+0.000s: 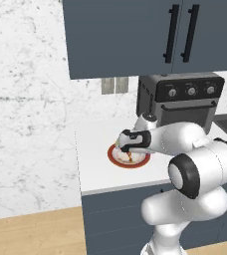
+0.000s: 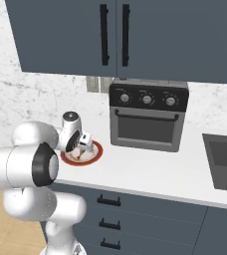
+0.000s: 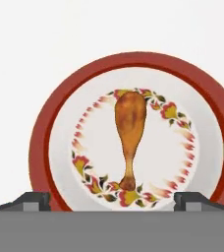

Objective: Pick up the knife from the drawer and place it on the cutting board. Then place the meat from the plate to the cutting board.

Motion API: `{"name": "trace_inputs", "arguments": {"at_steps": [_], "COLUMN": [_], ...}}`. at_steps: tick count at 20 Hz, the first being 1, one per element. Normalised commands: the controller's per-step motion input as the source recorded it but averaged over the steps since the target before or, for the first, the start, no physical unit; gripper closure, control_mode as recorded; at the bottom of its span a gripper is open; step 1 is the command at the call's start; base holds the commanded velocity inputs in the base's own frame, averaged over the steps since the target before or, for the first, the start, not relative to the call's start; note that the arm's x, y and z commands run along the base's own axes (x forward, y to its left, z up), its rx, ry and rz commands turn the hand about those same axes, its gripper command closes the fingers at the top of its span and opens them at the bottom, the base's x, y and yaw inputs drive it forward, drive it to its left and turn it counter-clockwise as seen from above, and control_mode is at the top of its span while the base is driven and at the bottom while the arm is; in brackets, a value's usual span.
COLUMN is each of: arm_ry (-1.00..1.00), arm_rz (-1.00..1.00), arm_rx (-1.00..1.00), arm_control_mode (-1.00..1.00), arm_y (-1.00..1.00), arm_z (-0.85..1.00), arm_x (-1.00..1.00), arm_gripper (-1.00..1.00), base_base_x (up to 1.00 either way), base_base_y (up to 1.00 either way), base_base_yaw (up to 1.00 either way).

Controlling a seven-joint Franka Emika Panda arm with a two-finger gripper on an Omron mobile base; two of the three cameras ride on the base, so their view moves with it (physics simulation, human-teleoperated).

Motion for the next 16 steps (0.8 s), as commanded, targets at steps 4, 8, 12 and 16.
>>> {"name": "trace_inputs", "arguments": {"at_steps": [4,8,12,16], "arm_ry": [0.29,0.26,0.17,0.05], "arm_rz": [-0.02,-0.01,0.00,0.00], "arm_rx": [-0.04,-0.06,-0.07,-0.05], "arm_control_mode": [-1.00,-1.00,-1.00,-1.00], "arm_y": [0.00,0.00,-0.16,-0.18], "arm_z": [-0.15,-0.49,-0.60,-0.62], "arm_x": [0.34,0.22,0.00,0.04], "arm_gripper": [-1.00,-1.00,-1.00,-1.00], "base_base_x": [0.00,0.00,0.00,0.00], "base_base_y": [0.00,0.00,0.00,0.00], "base_base_yaw": [0.00,0.00,0.00,0.00]}}
